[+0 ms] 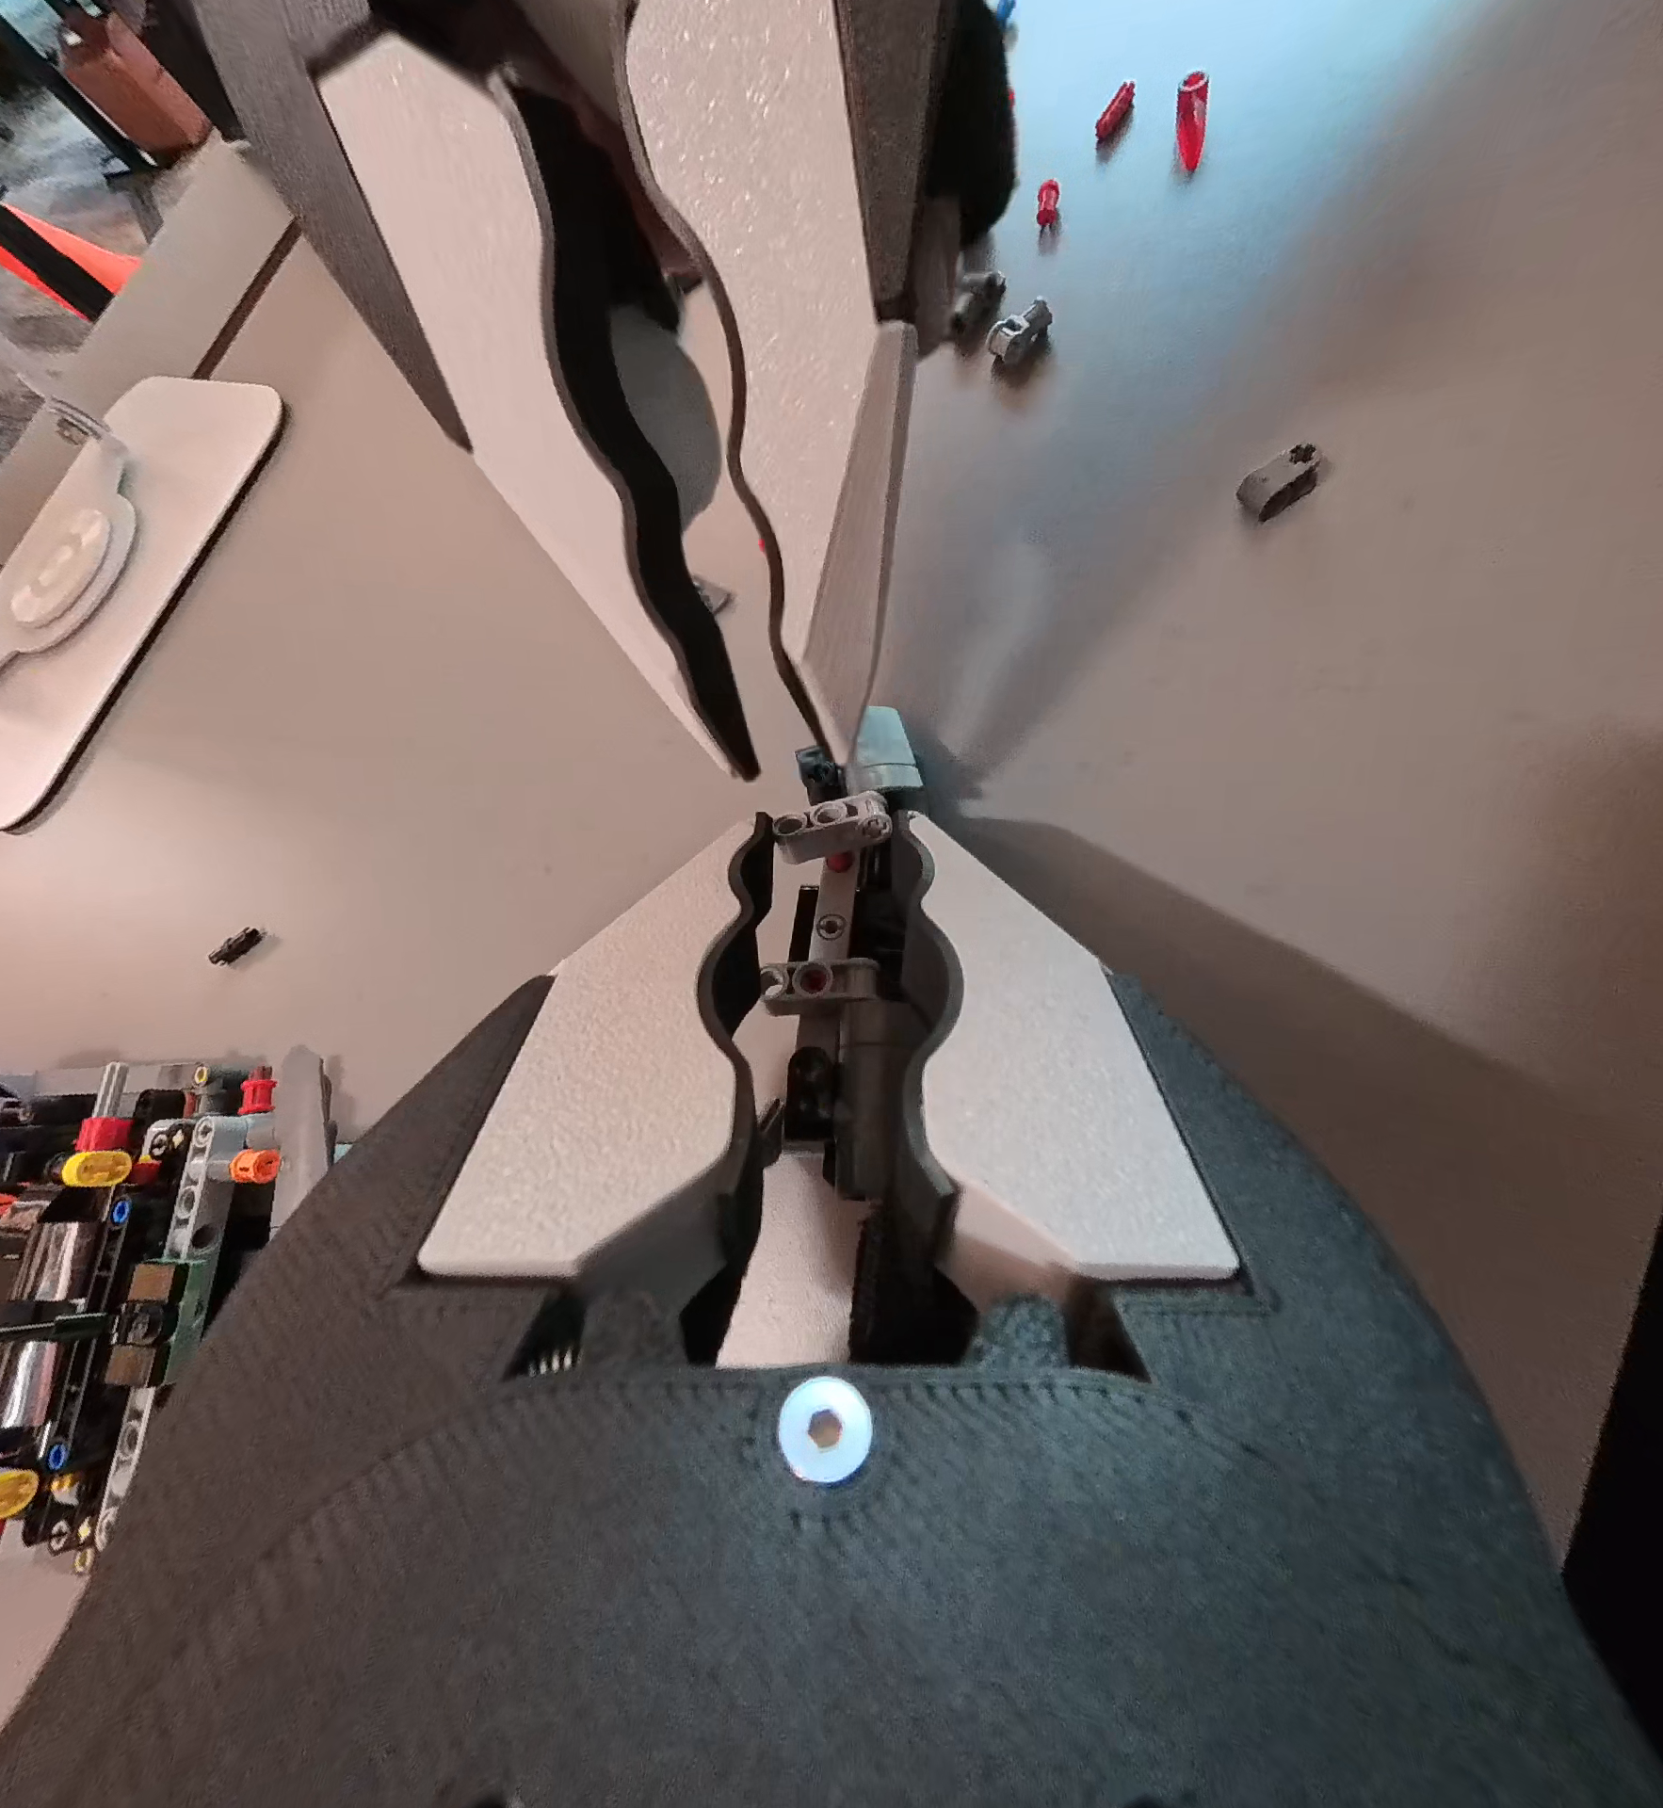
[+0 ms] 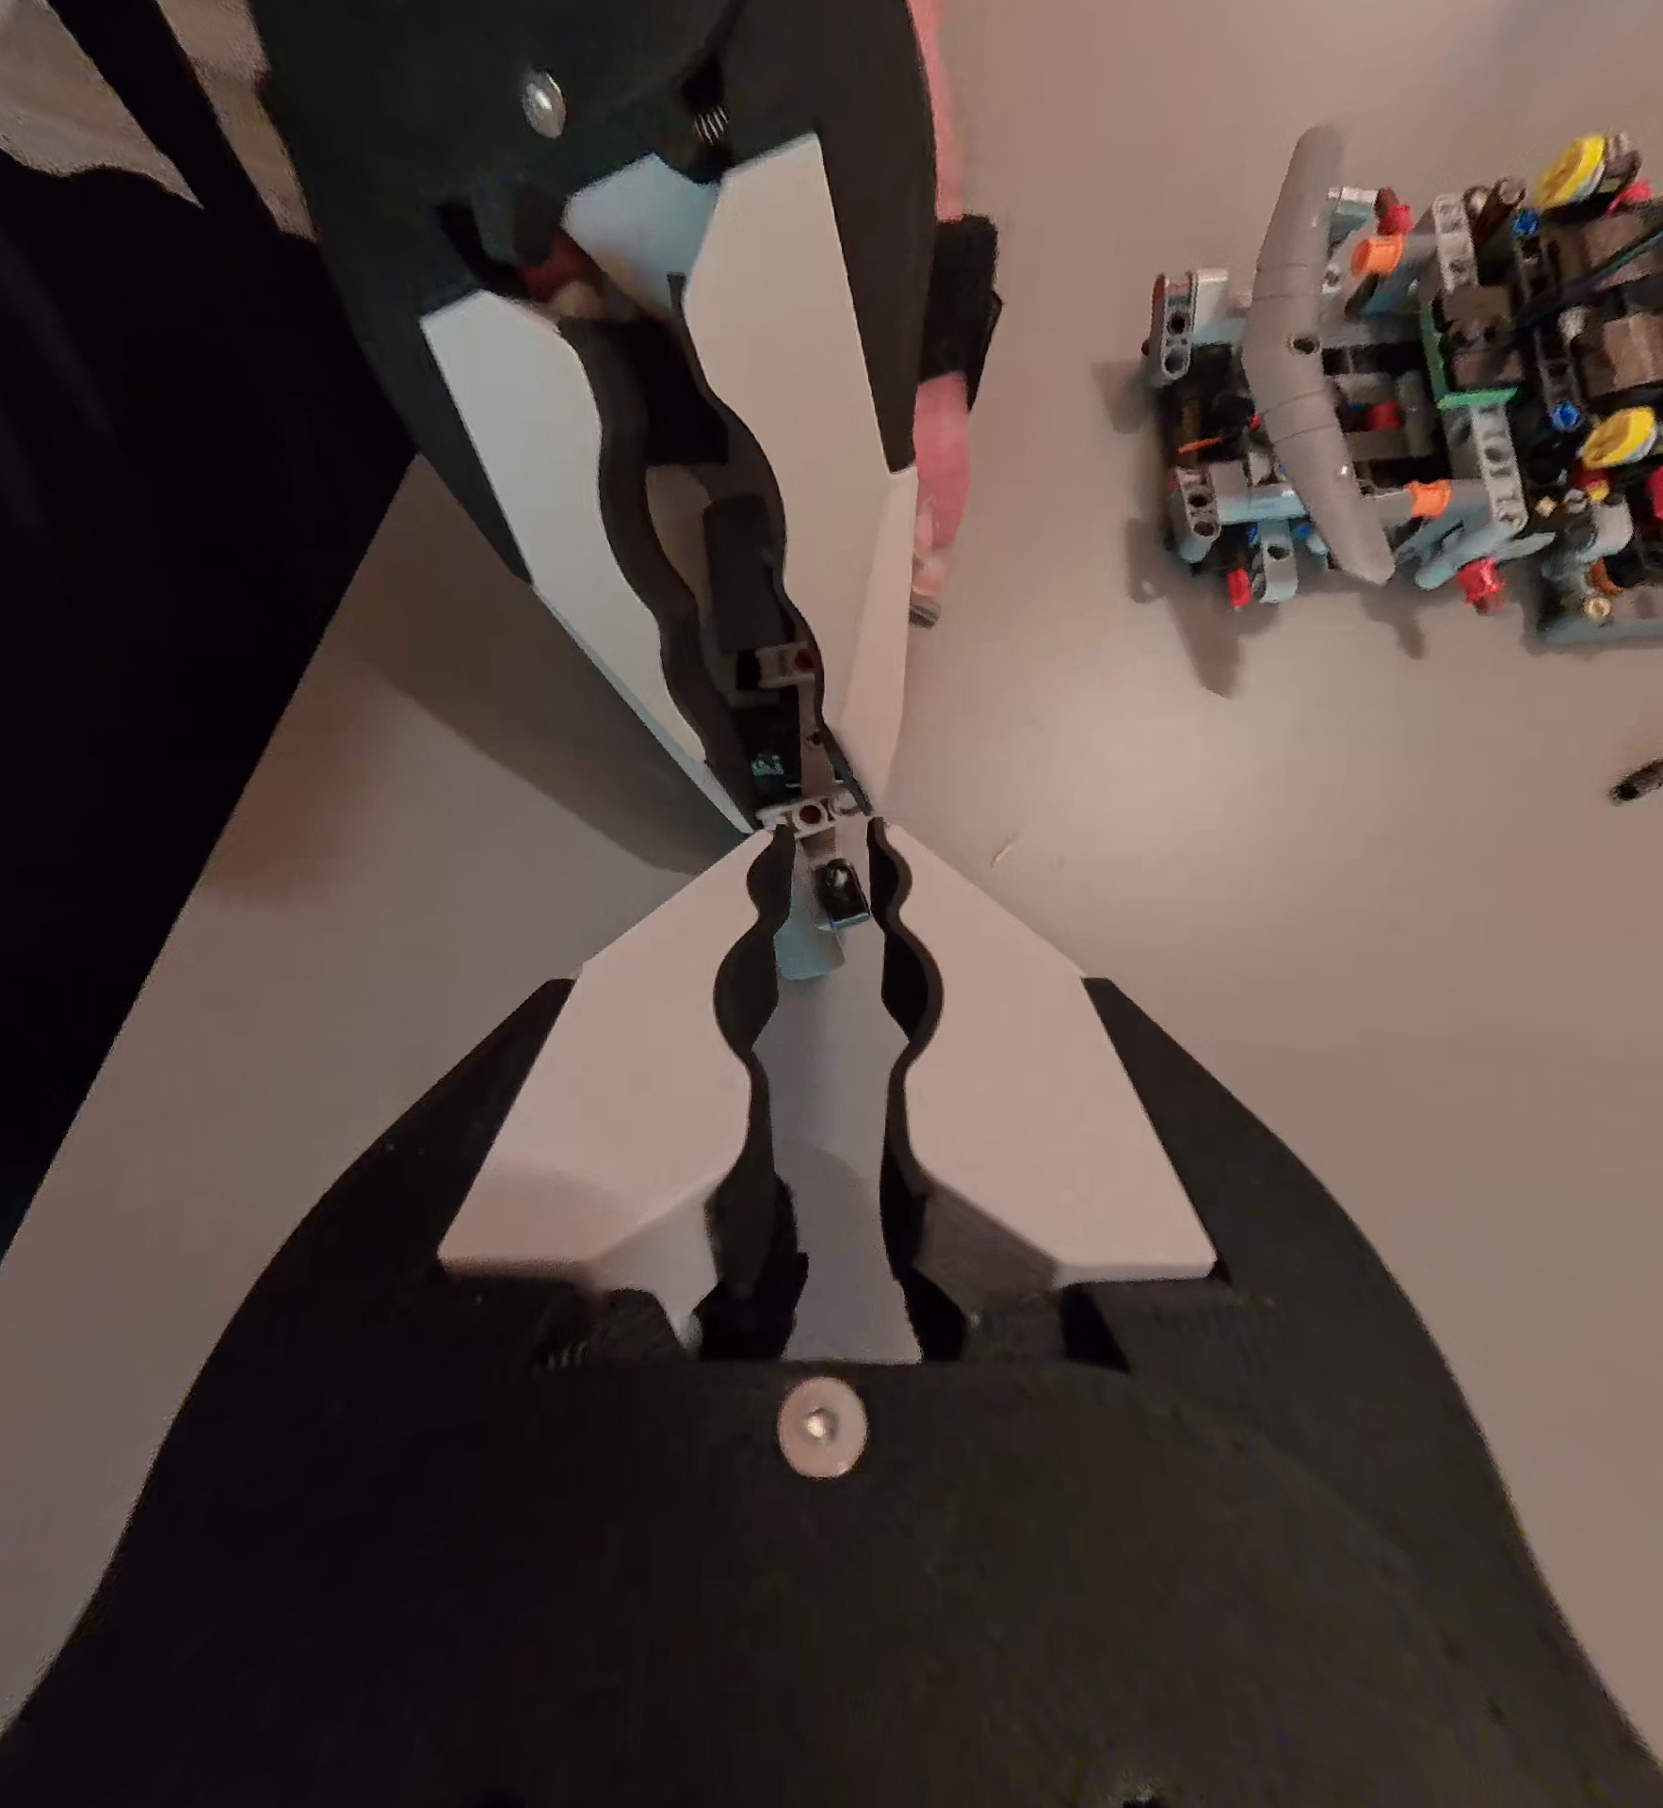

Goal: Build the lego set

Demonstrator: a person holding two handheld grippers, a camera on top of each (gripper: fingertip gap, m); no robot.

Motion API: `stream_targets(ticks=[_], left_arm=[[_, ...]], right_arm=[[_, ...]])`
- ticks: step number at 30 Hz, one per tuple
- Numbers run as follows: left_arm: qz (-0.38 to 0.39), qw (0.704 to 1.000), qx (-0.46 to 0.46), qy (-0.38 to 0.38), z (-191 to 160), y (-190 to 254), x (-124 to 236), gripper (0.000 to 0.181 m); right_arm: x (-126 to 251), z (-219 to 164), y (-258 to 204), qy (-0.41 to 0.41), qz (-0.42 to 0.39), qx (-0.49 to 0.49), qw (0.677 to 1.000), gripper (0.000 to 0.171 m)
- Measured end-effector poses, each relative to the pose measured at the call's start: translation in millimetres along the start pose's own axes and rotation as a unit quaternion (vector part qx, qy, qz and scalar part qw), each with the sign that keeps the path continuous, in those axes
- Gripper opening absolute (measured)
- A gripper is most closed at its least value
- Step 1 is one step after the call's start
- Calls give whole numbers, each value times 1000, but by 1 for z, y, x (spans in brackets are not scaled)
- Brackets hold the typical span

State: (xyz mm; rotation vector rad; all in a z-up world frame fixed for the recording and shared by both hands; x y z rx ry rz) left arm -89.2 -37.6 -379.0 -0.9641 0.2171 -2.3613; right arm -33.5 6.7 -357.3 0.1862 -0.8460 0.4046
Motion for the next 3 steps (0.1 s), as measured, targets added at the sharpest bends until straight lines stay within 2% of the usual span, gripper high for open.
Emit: stream_targets(ticks=[3], left_arm=[[4, 1000, -5, 1, 0, 0, 0, 22]], right_arm=[[-8, -5, 3, -24, -12, -11, 1000, 12]])
Point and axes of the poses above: each gripper's, where its closed fingertips meet, x back along the fingers, z out of its top, y = z × x across the jaws, the point moved 5 cm from there along x, back along the fingers
